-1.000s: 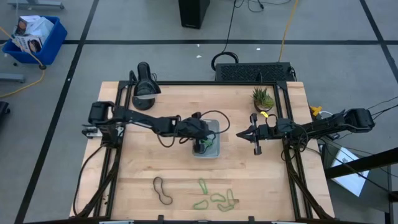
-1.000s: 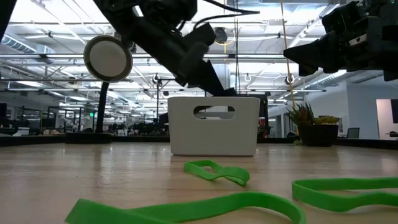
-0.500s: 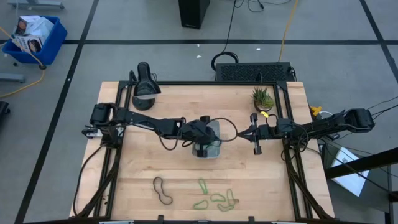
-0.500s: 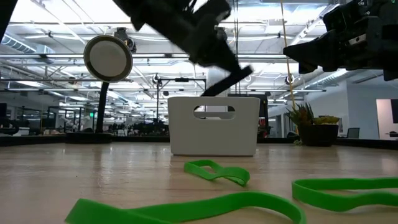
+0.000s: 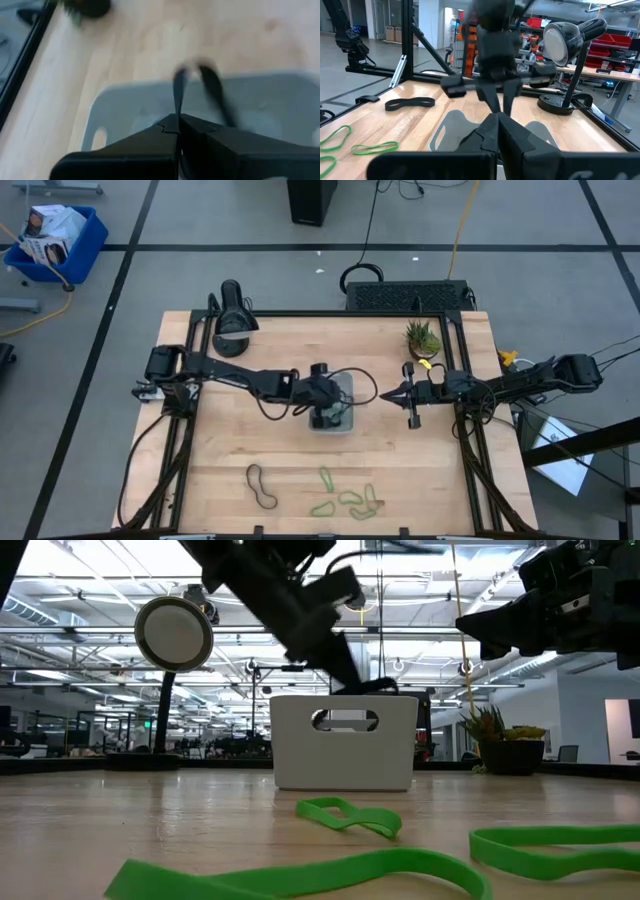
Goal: Pick and place rubber bands into bin
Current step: Put the black rubber band into the gray bin, then put the green rubber band into the gray bin
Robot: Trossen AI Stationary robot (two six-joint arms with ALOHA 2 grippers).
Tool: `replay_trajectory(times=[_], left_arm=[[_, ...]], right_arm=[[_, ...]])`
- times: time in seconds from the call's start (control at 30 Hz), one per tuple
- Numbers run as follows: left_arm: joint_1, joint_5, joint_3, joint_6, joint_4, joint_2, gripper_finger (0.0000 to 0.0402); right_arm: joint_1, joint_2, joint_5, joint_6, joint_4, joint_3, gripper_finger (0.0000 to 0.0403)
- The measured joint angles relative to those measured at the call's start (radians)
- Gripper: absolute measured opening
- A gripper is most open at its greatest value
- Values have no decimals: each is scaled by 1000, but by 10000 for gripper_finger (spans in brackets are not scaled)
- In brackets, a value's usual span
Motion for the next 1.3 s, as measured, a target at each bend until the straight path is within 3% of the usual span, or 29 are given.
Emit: replay_trajectory(times=[0.3, 0.43, 0.7, 0.87, 0.97, 1.07, 1.3], left_arm=[[18, -3, -40, -46, -23, 0, 40], [9, 6, -40, -48, -23, 0, 95], [7, -7, -36, -2, -12, -1, 244], [-21, -10, -16, 11, -55, -94, 281], [-59, -11, -15, 11, -90, -192, 267], [-113, -12, -17, 42, -162, -287, 219], [-252, -12, -111, 127, -275, -485, 28]], right_arm=[[0, 0, 0, -1, 8, 0, 1], [0, 0, 0, -1, 8, 0, 1], [0, 0, 0, -2, 8, 0, 1], [0, 0, 0, -3, 0, 0, 1], [0, -1, 0, -3, -7, 0, 1], [0, 3, -1, -3, 2, 0, 1], [0, 6, -1, 11, 9, 0, 1]])
